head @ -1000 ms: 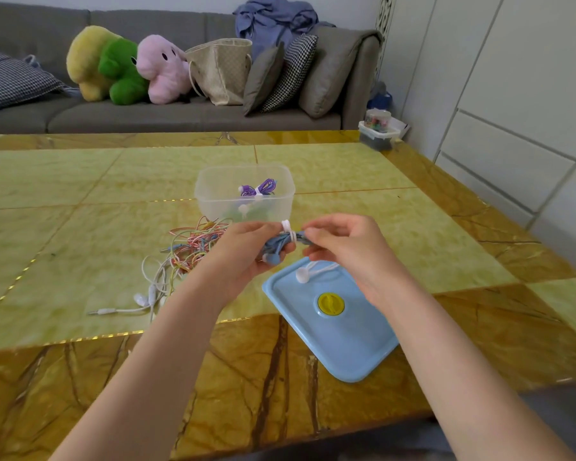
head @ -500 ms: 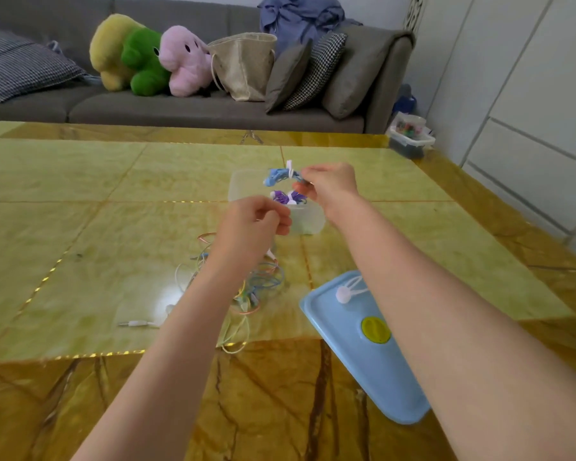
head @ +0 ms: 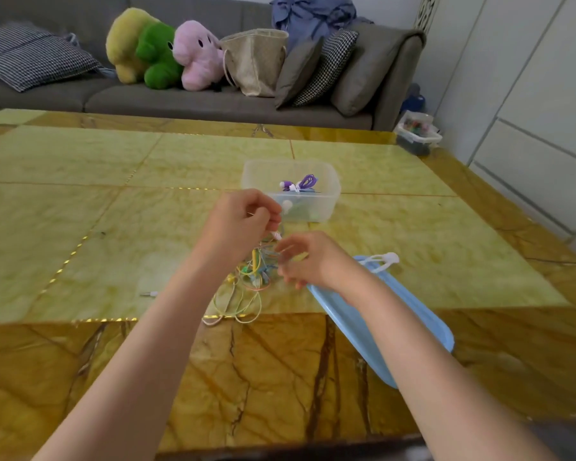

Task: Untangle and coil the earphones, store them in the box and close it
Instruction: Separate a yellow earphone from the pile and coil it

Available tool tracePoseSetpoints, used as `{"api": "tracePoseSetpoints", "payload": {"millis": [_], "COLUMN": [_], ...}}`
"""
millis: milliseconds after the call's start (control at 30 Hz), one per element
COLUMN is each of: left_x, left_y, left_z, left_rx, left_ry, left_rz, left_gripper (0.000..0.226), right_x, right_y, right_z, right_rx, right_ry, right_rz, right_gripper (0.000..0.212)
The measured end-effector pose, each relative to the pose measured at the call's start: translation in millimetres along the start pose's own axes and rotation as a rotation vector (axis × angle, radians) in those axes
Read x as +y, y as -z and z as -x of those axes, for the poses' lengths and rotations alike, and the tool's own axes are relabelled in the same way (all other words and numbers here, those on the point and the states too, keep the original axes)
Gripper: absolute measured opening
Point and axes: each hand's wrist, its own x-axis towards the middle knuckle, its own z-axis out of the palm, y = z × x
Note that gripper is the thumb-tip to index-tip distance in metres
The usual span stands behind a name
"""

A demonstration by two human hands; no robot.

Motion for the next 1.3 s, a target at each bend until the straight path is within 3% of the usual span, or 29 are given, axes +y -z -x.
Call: {"api": "tracePoseSetpoints", "payload": {"millis": [100,167,267,433,533,667,733,800,900,1167,1233,1300], "left_x": [-7.8,-18.0,-24.6,-21.2,-25.6,-26.8,-24.0,-23.5,-29.0,-28.1,-27.0,-26.3], "left_y": [3.5,-0.9,-10.2,-10.7,-5.9,-3.3,-3.7,-3.7,-2.3,3.7,2.4,1.3], "left_z": [8.0,10.4,9.0,1.7,1.6,5.5,8.0,10.2,11.6,15.7,15.8,15.1], "left_rx": [-0.216,-0.331,-0.257,-0.053,-0.059,-0.104,-0.123,-0.169,-0.278,-0.347,-0.34,-0.295], "left_ry": [-0.042,-0.054,-0.116,-0.084,0.009,0.04,0.043,0.039,0.038,0.056,0.061,0.085], "left_rz": [-0.258,-0.498,-0.696,-0.621,-0.648,-0.636,-0.618,-0.647,-0.749,-0.698,-0.676,-0.642], "left_gripper": [0.018,0.039,0.054,0.058,0.049,0.043,0.046,0.053,0.059,0.052,0.049,0.041], "right_x": [-1.3,-1.0,3.1,12.3,15.4,12.3,9.1,5.0,3.5,19.1,17.2,13.3], "right_y": [0.2,14.3,33.1,47.9,49.5,28.7,12.1,3.4,4.6,-15.5,-14.9,-11.4], "right_z": [-4.1,-4.5,-1.2,-1.9,-4.1,-0.2,-2.8,-7.3,-15.6,-38.4,-38.1,-35.5], "right_rx": [0.207,0.417,0.535,0.668,0.581,0.135,0.094,0.261,0.442,0.174,0.189,0.328], "right_ry": [0.104,0.143,0.151,0.129,0.067,-0.002,0.044,0.112,0.161,-0.006,0.057,0.156], "right_rz": [0.085,-0.021,-0.279,-0.532,-0.414,0.294,0.537,0.539,0.345,0.479,0.482,0.384], "right_gripper": [0.011,0.021,0.026,0.02,0.011,0.015,0.019,0.024,0.028,0.029,0.028,0.029]}}
